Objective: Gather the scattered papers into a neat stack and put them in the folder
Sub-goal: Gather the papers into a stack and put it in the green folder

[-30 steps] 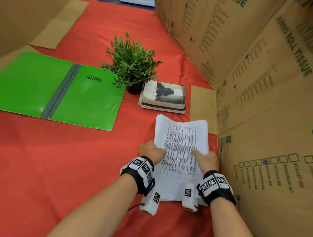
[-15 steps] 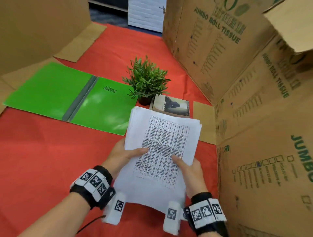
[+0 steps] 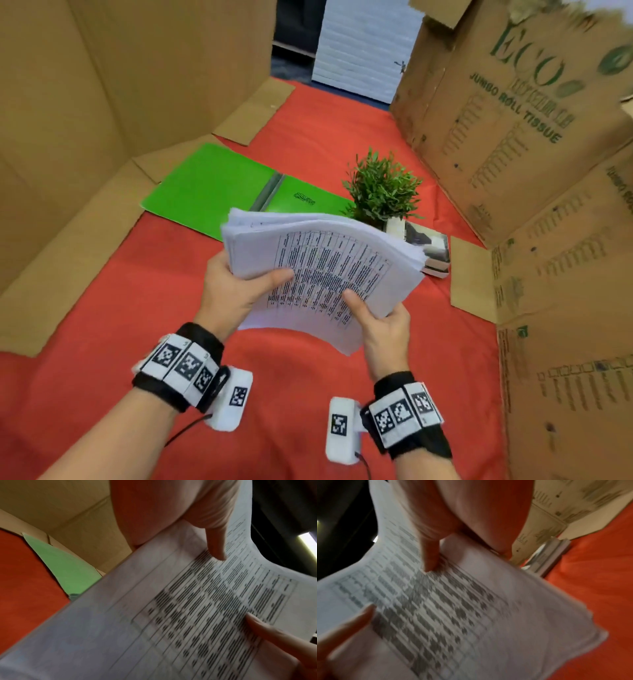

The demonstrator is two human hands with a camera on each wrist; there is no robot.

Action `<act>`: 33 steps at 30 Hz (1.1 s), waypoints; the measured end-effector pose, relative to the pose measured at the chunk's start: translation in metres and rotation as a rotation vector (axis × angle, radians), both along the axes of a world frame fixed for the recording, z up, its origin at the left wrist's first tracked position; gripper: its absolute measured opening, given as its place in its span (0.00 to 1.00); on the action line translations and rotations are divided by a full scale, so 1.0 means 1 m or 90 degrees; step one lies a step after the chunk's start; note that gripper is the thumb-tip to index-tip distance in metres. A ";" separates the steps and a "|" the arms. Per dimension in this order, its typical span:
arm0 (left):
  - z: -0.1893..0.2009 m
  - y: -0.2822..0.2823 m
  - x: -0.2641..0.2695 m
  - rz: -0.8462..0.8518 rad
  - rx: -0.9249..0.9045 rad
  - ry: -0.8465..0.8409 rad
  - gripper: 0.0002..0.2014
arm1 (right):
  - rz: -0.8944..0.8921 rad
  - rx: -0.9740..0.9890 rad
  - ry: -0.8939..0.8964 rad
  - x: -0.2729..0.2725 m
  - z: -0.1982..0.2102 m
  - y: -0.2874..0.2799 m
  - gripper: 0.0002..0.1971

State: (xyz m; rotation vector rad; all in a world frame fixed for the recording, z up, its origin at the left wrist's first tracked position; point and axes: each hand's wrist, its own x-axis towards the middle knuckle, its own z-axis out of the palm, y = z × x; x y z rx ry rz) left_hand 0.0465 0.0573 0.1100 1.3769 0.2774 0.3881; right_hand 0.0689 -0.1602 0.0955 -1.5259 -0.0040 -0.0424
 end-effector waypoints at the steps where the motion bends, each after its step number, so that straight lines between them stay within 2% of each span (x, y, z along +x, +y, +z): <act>1: -0.002 0.008 -0.004 -0.006 0.007 -0.001 0.20 | -0.001 -0.008 0.013 -0.002 -0.006 0.003 0.16; 4: -0.011 0.021 -0.014 -0.045 0.039 0.011 0.22 | 0.013 -0.026 0.055 -0.013 -0.027 0.009 0.22; 8: -0.015 0.017 -0.015 -0.087 0.037 0.027 0.13 | 0.014 -0.030 0.114 -0.021 -0.040 0.011 0.23; 10: -0.014 0.015 -0.009 -0.084 0.026 0.028 0.12 | 0.017 -0.051 0.139 -0.023 -0.045 0.010 0.24; 14: -0.001 0.021 0.002 -0.064 -0.106 0.023 0.14 | -0.066 -0.077 0.249 -0.033 -0.059 0.003 0.50; 16: 0.003 0.028 0.005 -0.042 -0.240 0.005 0.16 | -0.080 0.056 0.310 -0.043 -0.065 0.001 0.46; 18: 0.001 0.036 0.006 -0.069 -0.381 0.007 0.25 | -0.036 0.263 0.347 -0.045 -0.061 0.007 0.41; 20: -0.005 0.037 0.004 -0.109 -0.438 0.047 0.29 | -0.005 0.375 0.303 -0.039 -0.048 0.014 0.36; 21: -0.009 0.037 0.003 -0.105 -0.438 0.063 0.29 | 0.002 0.382 0.278 -0.034 -0.037 0.017 0.31; 25: -0.021 0.067 -0.002 -0.036 -0.399 0.085 0.31 | -0.004 0.244 0.220 -0.017 0.009 0.010 0.23; 26: -0.023 0.081 -0.002 -0.055 -0.361 0.095 0.34 | -0.005 0.204 0.213 -0.015 0.018 0.005 0.23; 28: -0.018 0.104 -0.004 -0.184 -0.229 0.141 0.39 | 0.011 0.147 0.209 -0.015 0.035 -0.003 0.22; 29: -0.016 0.108 -0.004 -0.270 -0.163 0.170 0.38 | 0.035 0.134 0.217 -0.015 0.039 -0.006 0.22; 31: -0.013 0.104 -0.003 -0.380 -0.079 0.200 0.26 | 0.087 0.092 0.259 -0.014 0.044 -0.007 0.20; 33: -0.022 0.091 -0.003 -0.329 0.013 0.217 0.20 | 0.067 0.012 0.295 -0.009 0.031 -0.004 0.13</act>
